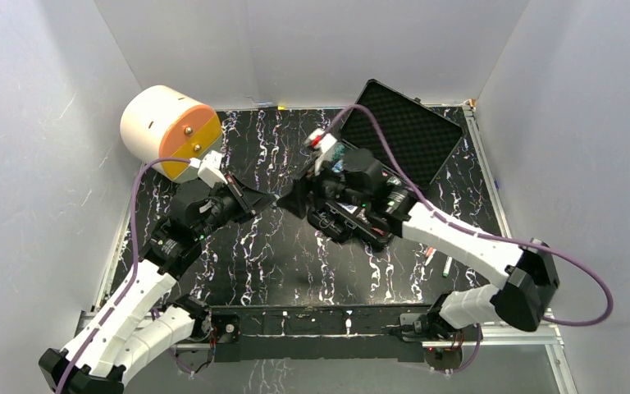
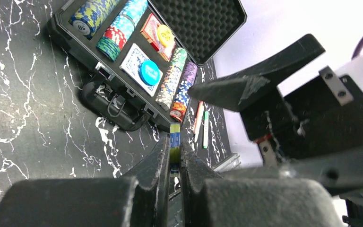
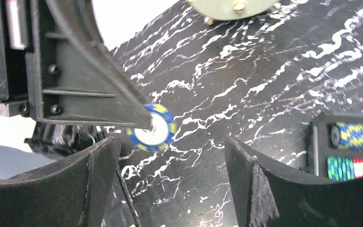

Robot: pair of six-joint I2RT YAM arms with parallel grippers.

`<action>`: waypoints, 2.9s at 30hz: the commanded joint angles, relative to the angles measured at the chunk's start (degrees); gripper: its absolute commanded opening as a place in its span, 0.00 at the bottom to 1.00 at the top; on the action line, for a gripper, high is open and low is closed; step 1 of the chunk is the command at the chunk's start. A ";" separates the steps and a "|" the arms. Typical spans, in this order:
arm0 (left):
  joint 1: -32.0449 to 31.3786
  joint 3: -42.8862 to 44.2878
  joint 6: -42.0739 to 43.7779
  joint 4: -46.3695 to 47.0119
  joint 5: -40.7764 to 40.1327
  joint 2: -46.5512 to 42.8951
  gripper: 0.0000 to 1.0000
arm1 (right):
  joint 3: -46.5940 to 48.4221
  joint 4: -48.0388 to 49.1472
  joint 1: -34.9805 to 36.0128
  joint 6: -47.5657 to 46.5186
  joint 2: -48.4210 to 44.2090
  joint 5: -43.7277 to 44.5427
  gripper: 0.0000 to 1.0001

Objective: Pack up texas hold em set

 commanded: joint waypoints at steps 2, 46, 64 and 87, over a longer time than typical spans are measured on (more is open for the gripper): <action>0.13 3.60 1.49 1.02 -0.36 -0.94 0.00 | -7.75 14.97 -7.91 27.21 -8.00 -1.32 0.85; 0.14 18.16 11.68 -25.36 -39.14 -4.59 0.84 | 15.29 -11.61 -11.61 -16.34 19.47 10.99 0.00; 0.08 18.16 11.73 -25.71 -36.03 -1.86 0.87 | 27.86 -15.75 -11.48 -21.48 36.86 18.22 0.00; 0.11 16.53 9.54 -25.48 -31.32 1.06 0.90 | 29.10 -18.86 -15.82 -11.87 26.49 16.59 0.51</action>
